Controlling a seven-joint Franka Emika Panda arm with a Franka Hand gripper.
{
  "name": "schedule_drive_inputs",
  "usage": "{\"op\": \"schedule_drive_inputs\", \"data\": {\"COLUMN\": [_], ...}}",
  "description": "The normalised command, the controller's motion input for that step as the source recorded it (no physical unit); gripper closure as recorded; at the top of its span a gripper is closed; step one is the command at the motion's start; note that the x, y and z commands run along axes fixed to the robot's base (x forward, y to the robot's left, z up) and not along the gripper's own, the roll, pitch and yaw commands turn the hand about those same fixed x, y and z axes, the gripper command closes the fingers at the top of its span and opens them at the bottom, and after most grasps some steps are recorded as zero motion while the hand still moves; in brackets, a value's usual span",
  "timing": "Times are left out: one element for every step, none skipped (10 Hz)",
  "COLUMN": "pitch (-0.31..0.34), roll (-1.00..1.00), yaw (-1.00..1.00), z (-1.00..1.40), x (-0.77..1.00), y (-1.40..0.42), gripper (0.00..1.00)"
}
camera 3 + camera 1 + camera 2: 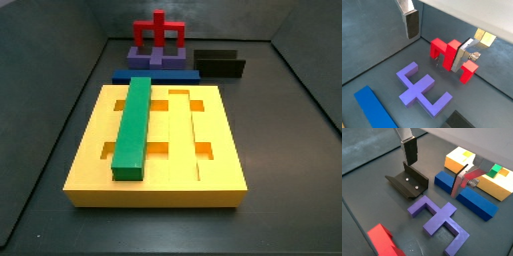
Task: Pick up the blue object. Move up. Move to above the board. Insert the blue object.
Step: Pick up the blue object.
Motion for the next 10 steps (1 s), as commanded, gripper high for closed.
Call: {"op": "schedule_drive_inputs", "data": {"pitch": [0.000, 0.003, 0.000, 0.000, 0.000, -0.040, -0.083, -0.129, -0.133, -0.167], "roll": [-0.08, -0.05, -0.05, -0.05, -0.08, -0.09, -0.13, -0.15, -0.13, -0.11], "yaw": [-0.34, -0.75, -0.88, -0.91, -0.89, -0.87, -0.76, -0.72, -0.72, -0.76], "z": [-0.02, 0.00, 0.00, 0.00, 0.00, -0.03, -0.04, -0.11, -0.17, -0.25], "x": [0.05, 0.21, 0.08, 0.02, 0.00, 0.00, 0.00, 0.00, 0.00, -0.02], "y": [-0.15, -0.31, -0.24, -0.24, -0.24, -0.25, -0.32, -0.33, -0.34, -0.32], "gripper": [0.00, 0.00, 0.00, 0.00, 0.00, 0.00, 0.00, 0.00, 0.00, 0.00]}}
